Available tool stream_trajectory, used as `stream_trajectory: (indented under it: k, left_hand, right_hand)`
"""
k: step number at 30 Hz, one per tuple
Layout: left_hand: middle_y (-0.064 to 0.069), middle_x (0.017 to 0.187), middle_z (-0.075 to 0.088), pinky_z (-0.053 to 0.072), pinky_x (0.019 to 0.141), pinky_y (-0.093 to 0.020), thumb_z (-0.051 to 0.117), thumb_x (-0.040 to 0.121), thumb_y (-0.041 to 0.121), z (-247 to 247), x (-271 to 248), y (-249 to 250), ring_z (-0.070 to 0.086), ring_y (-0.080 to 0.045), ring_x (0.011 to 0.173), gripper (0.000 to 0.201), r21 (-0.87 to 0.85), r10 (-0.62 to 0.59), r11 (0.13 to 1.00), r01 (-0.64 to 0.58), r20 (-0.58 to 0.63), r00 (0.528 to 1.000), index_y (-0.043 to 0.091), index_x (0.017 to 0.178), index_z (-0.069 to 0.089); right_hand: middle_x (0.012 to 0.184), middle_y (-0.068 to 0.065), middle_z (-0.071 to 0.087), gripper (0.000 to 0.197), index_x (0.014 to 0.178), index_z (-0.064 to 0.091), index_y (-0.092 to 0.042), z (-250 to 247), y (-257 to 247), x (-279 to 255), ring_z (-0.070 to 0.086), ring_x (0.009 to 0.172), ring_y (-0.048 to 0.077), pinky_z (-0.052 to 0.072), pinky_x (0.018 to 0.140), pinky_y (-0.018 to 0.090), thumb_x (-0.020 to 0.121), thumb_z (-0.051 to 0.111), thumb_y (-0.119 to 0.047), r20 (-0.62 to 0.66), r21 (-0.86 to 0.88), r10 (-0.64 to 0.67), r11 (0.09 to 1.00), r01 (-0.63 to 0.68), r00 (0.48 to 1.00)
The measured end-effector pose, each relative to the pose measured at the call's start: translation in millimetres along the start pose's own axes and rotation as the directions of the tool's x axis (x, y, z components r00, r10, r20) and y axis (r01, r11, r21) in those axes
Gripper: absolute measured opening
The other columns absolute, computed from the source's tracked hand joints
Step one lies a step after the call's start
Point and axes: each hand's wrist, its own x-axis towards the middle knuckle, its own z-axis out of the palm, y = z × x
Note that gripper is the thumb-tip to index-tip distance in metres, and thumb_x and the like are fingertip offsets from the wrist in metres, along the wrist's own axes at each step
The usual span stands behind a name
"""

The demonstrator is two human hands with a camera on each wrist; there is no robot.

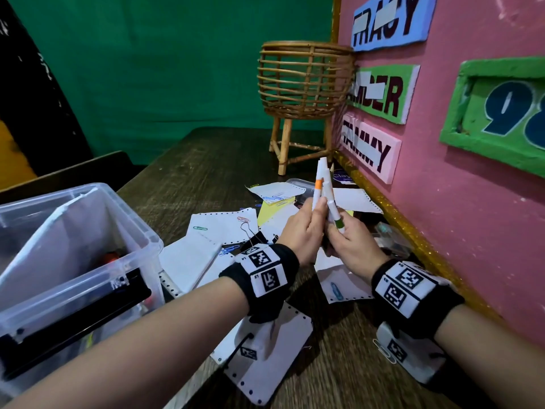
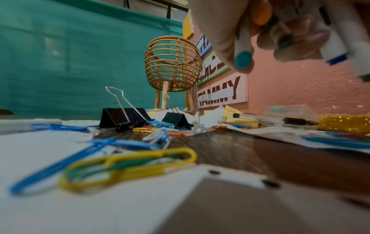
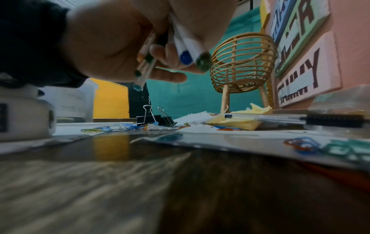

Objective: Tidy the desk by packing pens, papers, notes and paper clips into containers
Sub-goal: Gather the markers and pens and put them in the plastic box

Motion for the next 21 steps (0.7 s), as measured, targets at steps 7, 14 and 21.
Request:
stream_trajectory:
  k: [7,14,21]
  left_hand:
    - [0.000,0.097,0.052,0.042,0.088,-0.033,0.022,0.099,0.042,-4.0,-0.2,2.1,0.048,-0.016,0.090,0.041,-0.139,-0.140,0.978,0.157,0.121,0.983,0.019,0.111,0.054]
    - [-0.008,0.086,0.064,0.052,0.072,-0.033,0.025,0.095,0.056,5.0,-1.8,2.1,0.060,-0.024,0.077,0.054,-0.418,-0.298,0.834,0.361,0.210,0.931,0.028,0.080,0.068]
    - [-0.011,0.058,0.062,0.057,0.050,-0.029,0.011,0.088,0.070,8.0,-19.0,15.1,0.066,-0.023,0.047,0.077,-0.579,-0.432,0.423,0.697,0.547,0.717,0.004,0.085,0.051]
  right_hand:
    - [0.061,-0.006,0.043,0.022,0.077,0.043,-0.023,6.5,-0.4,-1.3,0.042,0.052,0.009,0.032,0.050,0.019,0.094,0.041,-0.009,0.012,-0.085,0.055,0.995,-0.054,0.998]
    - [0.059,-0.004,0.054,0.006,0.086,0.052,-0.014,8.1,-8.8,-2.8,0.053,0.049,0.002,0.043,0.051,0.018,0.091,0.052,-0.016,-0.119,0.037,0.077,0.997,-0.073,0.990]
    - [0.058,-0.002,0.053,0.026,0.071,0.054,-0.014,-4.8,-25.2,2.4,0.051,0.041,-0.002,0.037,0.039,0.007,0.091,0.053,-0.030,-0.336,0.179,0.205,0.972,-0.151,0.919]
